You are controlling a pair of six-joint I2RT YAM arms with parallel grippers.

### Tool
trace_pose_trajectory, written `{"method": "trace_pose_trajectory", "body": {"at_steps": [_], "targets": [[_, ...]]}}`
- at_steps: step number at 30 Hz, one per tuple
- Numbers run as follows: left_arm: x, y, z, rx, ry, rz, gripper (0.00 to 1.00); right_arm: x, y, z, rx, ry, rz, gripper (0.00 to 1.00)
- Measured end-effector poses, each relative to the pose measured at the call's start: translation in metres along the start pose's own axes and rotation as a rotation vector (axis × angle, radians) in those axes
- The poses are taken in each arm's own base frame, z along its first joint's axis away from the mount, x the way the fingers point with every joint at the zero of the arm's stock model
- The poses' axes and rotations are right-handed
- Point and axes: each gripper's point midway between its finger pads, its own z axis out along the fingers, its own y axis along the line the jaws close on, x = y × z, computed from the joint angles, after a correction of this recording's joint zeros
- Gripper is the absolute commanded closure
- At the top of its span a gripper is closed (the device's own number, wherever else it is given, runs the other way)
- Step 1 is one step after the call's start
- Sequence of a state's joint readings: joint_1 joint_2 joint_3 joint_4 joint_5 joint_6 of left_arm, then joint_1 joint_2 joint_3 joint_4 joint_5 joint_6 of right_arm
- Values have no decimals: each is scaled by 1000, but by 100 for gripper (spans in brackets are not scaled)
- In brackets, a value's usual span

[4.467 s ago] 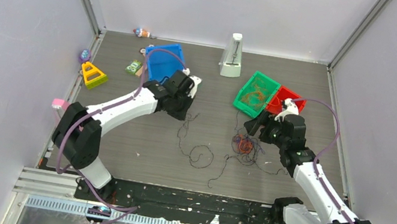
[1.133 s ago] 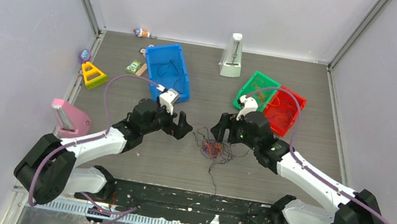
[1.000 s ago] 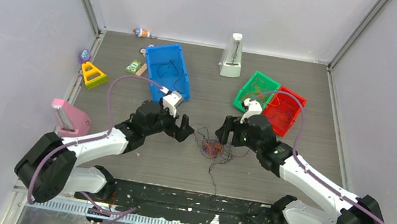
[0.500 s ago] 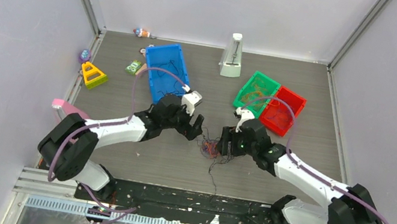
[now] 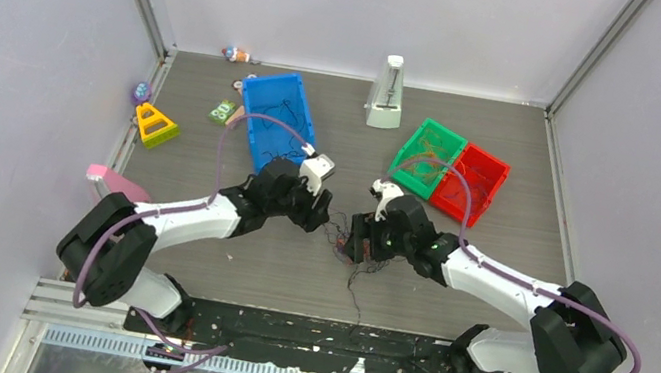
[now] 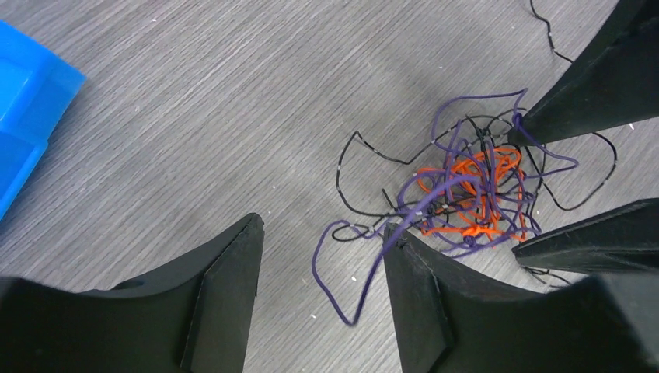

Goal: Untangle the cables
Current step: Untie the cable.

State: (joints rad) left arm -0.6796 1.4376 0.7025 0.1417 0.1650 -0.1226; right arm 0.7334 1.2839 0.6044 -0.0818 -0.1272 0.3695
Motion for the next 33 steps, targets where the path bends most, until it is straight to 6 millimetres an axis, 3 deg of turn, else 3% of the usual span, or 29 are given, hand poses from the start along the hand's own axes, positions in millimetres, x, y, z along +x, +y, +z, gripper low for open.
{"method": "trace_pose_trajectory", "body": {"at_steps": [5, 10, 13, 14, 19, 25, 29, 33], "targets": [[-5, -3, -13, 4, -51, 8, 61, 0, 8, 0, -17, -4, -17, 16], [-13, -5, -17, 12, -93, 14, 100, 3, 16, 4, -27, 2, -36, 19], [-15, -5, -18, 15, -102, 16, 100, 8, 15, 15, -2, 28, -40, 28], [-15, -6, -18, 16, -105, 16, 100, 11, 13, 18, 14, 37, -37, 36], [-13, -2, -24, -11, -123, 15, 100, 17, -12, 21, 153, 42, -6, 53], [-19, 28, -54, -180, -214, -40, 100, 8, -64, 5, 303, -16, 139, 53], [-36, 67, -94, -341, -315, -155, 100, 6, -106, -25, 406, -89, 266, 52], [-52, 92, -136, -463, -417, -248, 100, 1, -121, -45, 450, -145, 324, 51]]}}
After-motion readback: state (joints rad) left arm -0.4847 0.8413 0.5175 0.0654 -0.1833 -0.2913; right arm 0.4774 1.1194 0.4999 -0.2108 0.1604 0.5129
